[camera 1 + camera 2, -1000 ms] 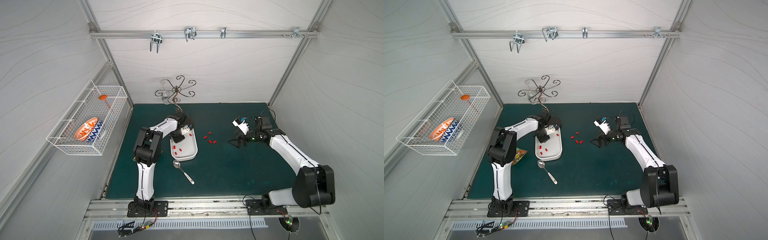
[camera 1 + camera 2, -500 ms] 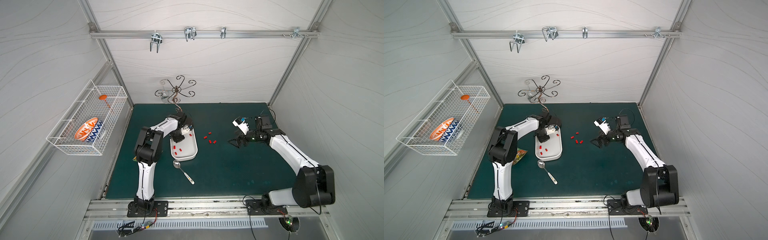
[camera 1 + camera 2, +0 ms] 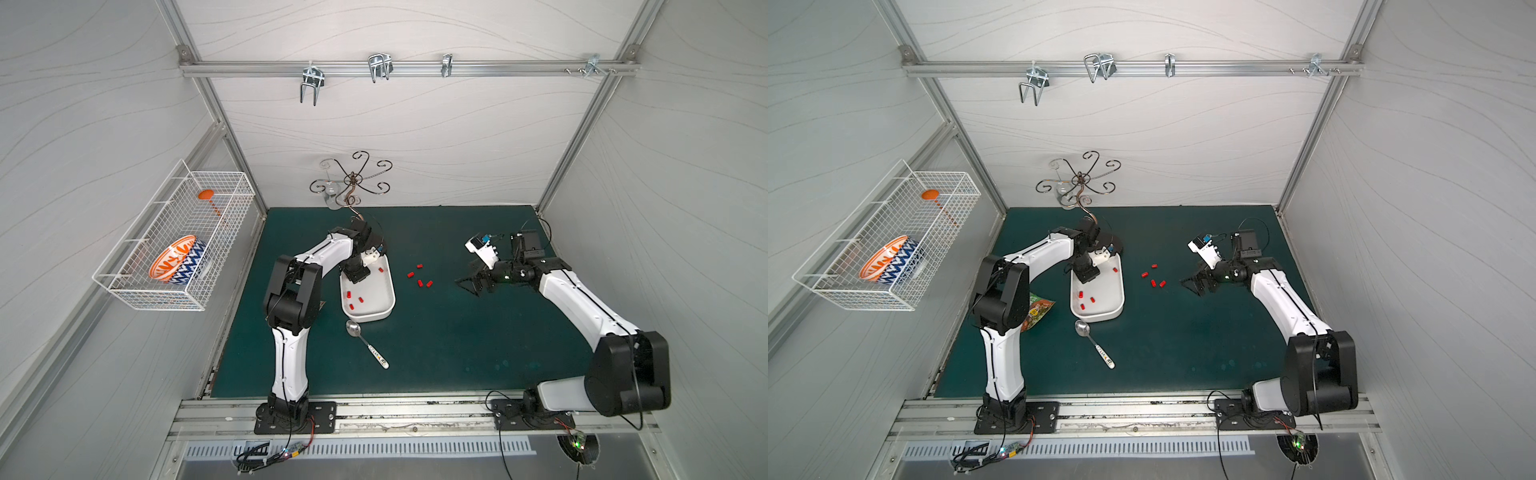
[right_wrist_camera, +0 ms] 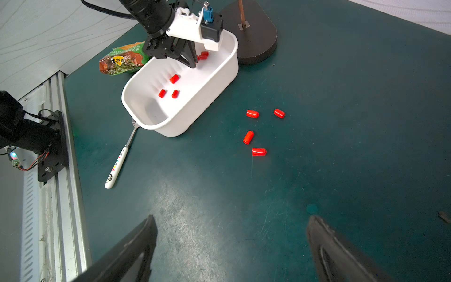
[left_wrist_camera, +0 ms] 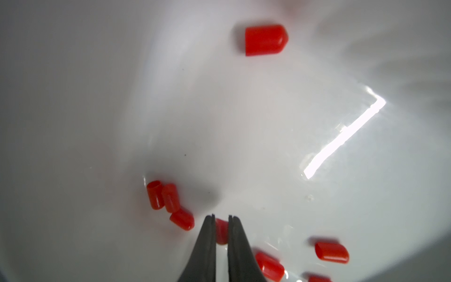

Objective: Take the screw protection sleeves out of the storage box
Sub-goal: Pick up the screw protection sleeve from the storage box, then place the screw protection sleeve at the center of the board.

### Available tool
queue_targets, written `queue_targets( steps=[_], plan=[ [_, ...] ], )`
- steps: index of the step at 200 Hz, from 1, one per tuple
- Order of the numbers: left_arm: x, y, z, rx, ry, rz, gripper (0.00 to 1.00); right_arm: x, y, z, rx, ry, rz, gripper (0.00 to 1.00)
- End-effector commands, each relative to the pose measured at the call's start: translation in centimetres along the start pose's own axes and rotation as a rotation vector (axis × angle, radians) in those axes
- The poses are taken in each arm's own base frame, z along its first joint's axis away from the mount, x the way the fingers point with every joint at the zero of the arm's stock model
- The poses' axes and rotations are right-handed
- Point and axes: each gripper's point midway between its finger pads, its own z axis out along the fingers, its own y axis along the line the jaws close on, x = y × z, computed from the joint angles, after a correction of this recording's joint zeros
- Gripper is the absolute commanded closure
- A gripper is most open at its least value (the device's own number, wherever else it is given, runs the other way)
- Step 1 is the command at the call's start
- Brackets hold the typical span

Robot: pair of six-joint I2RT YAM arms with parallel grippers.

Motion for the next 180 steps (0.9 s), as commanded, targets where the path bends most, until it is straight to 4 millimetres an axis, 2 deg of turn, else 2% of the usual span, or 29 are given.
queue_targets(
  steps=[1, 46, 73, 94, 115, 136, 180],
  plan=[
    [-0.6, -0.8, -2.8, 0.031, -0.061, -0.031, 0.91, -0.6, 0.2, -0.8, 0.009, -0.015, -0.023, 0.01],
    [-2.1, -3.6, -7.4, 0.122, -0.179, -0.053, 0.91, -0.7, 0.0, -1.1, 0.011, -0.025, -0.013, 0.01],
    [-4.2, -6.2, -9.8, 0.168, -0.250, -0.018, 0.91, -0.8, 0.1, -1.2, 0.006, -0.030, -0.008, 0.01],
    [-6.3, -8.3, -10.7, 0.200, -0.290, 0.025, 0.91, -0.7, 0.2, -1.1, -0.005, -0.037, 0.001, 0.01],
    [-8.4, -10.3, -10.5, 0.230, -0.307, 0.069, 0.91, -0.6, 0.2, -0.8, -0.014, -0.032, 0.012, 0.01],
    [-10.5, -11.8, -9.4, 0.248, -0.311, 0.103, 0.91, -0.7, 0.1, -0.9, -0.004, -0.032, 0.007, 0.01],
    [-13.6, -13.7, -5.5, 0.287, -0.288, 0.111, 0.91, -1.0, -1.0, -2.5, 0.040, -0.066, 0.025, 0.01]
  ],
)
